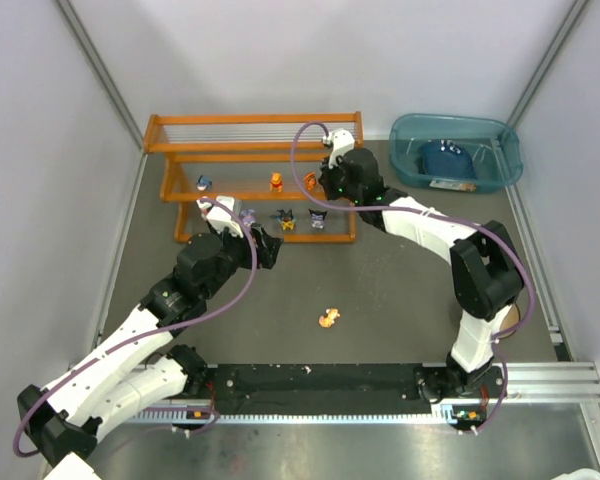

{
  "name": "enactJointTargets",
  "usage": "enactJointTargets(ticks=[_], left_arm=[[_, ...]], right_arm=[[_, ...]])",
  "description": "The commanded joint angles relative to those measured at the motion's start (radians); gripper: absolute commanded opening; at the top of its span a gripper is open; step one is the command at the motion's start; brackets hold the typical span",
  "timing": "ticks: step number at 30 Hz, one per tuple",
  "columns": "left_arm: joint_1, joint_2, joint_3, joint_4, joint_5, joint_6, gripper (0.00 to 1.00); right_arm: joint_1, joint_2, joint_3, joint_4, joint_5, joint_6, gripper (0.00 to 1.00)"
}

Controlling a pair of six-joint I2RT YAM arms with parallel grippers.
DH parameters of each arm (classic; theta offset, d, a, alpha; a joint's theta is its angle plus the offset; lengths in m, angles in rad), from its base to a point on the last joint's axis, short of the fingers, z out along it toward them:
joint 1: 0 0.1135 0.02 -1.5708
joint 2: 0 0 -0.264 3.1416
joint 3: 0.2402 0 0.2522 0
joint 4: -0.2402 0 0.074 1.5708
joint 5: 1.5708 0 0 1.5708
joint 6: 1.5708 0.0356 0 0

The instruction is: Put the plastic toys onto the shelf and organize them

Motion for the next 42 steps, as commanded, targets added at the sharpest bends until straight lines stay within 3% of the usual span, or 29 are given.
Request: enactJointTargets(ticks=[1, 42], left_arm=[[0.004, -0.006, 0.022, 0.04, -0.011, 0.005, 0.81], [0.004, -0.006, 0.003, 0.055, 0.015, -0.023, 0.81]], right_arm=[[0.005, 0.034, 0.042, -0.03, -0.045, -0.001, 0.0], [0.006, -0.026, -0.059, -0.048, -0.124, -0.019, 0.0]])
